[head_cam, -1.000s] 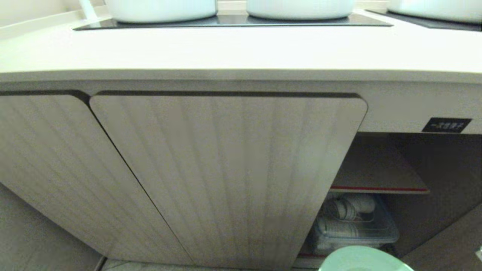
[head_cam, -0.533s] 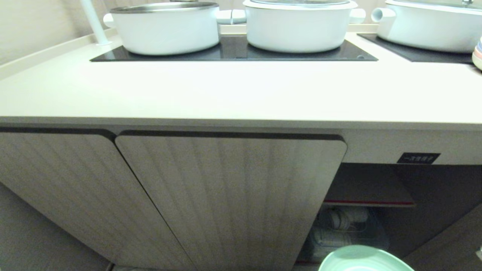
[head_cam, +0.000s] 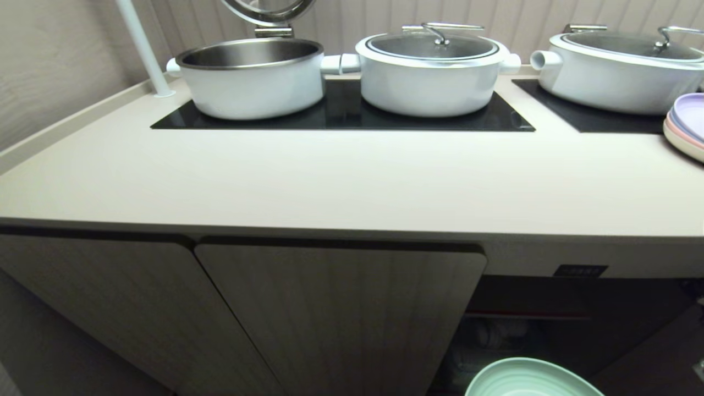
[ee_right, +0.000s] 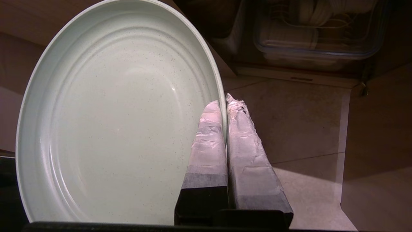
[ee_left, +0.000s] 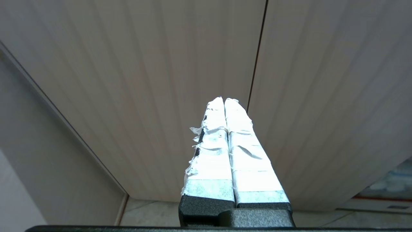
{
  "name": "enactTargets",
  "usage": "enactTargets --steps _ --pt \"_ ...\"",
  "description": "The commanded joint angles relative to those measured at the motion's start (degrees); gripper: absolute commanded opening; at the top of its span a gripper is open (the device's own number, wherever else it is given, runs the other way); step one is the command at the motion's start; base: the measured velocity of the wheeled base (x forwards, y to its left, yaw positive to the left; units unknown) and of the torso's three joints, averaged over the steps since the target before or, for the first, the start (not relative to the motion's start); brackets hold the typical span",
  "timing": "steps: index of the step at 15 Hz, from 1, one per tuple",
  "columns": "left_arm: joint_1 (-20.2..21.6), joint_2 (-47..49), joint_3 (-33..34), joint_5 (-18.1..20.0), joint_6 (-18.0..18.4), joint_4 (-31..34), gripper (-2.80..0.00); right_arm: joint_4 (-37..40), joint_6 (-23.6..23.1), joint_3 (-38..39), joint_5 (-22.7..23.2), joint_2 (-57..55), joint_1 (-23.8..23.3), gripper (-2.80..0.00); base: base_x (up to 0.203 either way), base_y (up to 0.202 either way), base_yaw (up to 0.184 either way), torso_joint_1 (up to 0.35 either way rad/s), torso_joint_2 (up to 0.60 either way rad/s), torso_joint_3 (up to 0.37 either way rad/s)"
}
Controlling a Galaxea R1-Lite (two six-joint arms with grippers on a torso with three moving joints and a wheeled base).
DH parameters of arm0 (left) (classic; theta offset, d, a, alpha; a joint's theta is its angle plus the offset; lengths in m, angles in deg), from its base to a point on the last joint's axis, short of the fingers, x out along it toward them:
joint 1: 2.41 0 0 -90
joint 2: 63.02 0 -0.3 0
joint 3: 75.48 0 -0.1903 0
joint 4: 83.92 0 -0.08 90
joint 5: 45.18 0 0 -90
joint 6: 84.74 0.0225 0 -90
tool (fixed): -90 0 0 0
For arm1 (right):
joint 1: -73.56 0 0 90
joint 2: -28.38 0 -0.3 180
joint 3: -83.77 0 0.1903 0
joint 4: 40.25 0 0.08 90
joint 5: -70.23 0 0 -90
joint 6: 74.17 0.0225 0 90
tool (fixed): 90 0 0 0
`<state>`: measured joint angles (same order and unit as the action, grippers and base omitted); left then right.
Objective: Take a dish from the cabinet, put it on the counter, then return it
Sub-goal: Place it on the table
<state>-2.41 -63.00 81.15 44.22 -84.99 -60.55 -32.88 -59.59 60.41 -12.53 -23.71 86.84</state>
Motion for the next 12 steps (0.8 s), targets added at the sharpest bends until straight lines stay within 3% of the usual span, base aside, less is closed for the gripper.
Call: enactTargets --steps 1,12 --pt "0.00 -0.02 0.00 -0.02 -0.02 0.00 -2.80 -0.09 0.10 0.00 0.05 -0.12 0.08 -2.80 0.000 0.000 0.000 0.239 -0.52 -0.287" --pt "0.00 -0.02 0.00 -0.02 -0.02 0.00 -2.80 -0.09 0.10 0.00 0.05 -0.12 0.08 -2.80 0.000 0.000 0.000 0.264 -0.56 -0.301"
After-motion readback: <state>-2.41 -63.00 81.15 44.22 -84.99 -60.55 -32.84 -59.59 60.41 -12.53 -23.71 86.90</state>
